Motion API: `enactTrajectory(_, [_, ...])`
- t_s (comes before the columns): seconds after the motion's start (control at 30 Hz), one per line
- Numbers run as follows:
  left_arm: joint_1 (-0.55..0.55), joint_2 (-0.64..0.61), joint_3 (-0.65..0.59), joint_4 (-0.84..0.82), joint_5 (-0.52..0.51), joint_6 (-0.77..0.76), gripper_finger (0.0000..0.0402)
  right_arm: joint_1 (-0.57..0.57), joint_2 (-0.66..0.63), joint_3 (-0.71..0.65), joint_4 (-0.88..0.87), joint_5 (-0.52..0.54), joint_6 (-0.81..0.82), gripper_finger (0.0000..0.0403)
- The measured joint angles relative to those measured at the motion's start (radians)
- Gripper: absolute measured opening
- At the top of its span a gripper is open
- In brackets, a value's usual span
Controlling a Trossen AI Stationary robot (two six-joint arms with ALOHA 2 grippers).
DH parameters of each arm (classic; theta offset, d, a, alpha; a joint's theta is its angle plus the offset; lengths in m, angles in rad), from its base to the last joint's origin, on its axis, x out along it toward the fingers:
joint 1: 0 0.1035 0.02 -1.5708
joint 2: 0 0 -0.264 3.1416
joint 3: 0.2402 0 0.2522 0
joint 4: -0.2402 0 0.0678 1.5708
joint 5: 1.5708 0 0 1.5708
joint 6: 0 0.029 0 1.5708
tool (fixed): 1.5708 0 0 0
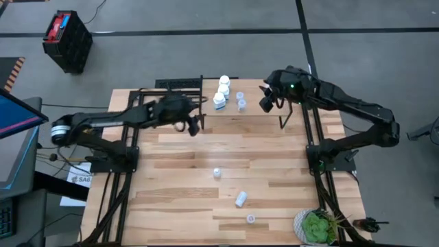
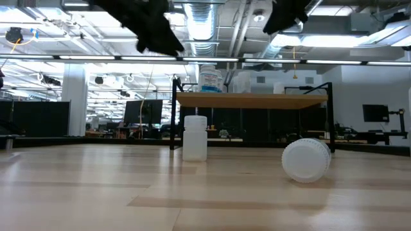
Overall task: Pick and place medicine bottles onto shelf by color
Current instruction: Adjust the white medicine bottle on the shelf
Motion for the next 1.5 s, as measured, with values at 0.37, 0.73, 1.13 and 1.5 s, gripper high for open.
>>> enactTrajectory(0.37, [0.045,0.328,0.348,-0.219,-0.038,0.106,0.0194,-0.009,-0.006,0.001,-0.152,0.000,0.023,0.0135])
enactTrajectory(0.73, [0.045,0.394,0.444,-0.346,-0.170,0.192,0.0194,-0.010,-0.006,0.001,-0.203,0.000,0.017,0.0133])
enactTrajectory(1.13, [0.045,0.400,0.444,-0.317,-0.258,0.246,0.0194,-0.010,-0.006,0.001,-0.200,0.001,0.016,0.0133])
enactTrajectory(1.5, [0.045,0.400,0.444,-0.258,-0.258,0.259,0.0194,-0.010,-0.006,0.001,-0.201,0.000,0.016,0.0133])
